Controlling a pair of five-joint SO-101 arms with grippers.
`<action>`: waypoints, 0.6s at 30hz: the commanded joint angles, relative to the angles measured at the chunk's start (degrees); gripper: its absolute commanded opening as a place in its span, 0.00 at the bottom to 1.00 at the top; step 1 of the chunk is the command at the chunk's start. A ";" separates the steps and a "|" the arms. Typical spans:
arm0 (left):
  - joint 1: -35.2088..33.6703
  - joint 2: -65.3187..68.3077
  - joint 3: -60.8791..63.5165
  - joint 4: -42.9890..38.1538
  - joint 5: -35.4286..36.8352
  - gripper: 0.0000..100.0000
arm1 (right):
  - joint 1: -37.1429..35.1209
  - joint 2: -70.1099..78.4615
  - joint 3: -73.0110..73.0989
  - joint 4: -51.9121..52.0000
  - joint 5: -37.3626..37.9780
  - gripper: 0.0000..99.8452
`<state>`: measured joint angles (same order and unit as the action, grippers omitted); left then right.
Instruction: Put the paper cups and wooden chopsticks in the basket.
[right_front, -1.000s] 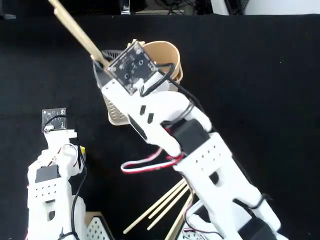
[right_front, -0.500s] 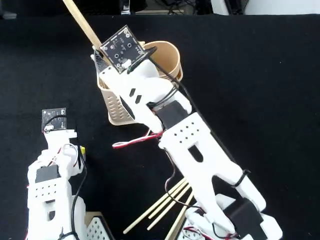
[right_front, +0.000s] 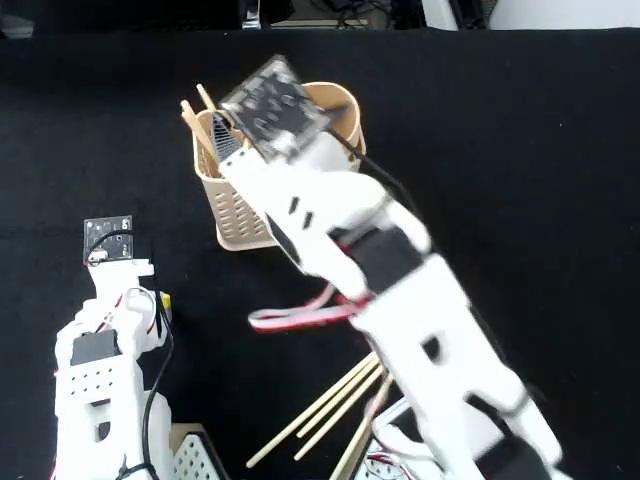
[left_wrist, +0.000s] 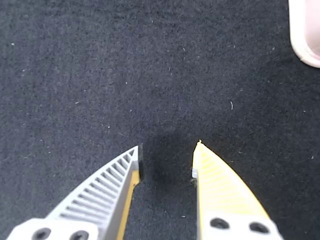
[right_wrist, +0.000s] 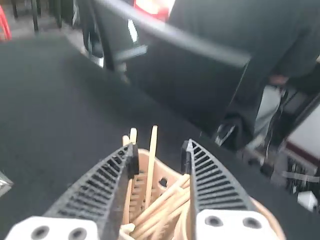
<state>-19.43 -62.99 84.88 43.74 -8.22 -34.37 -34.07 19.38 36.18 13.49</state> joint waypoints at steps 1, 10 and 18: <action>0.66 0.18 -0.66 -0.88 0.18 0.19 | 1.05 -10.42 -3.21 6.42 0.00 0.15; 0.75 0.18 -0.75 -0.88 0.26 0.19 | 11.96 -24.40 -2.77 34.02 -0.35 0.15; 0.75 0.18 -0.57 -0.88 0.26 0.19 | 26.90 -18.86 14.46 39.38 0.18 0.15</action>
<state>-19.43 -62.99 84.88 43.74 -8.22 -12.22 -55.52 28.18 75.12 13.58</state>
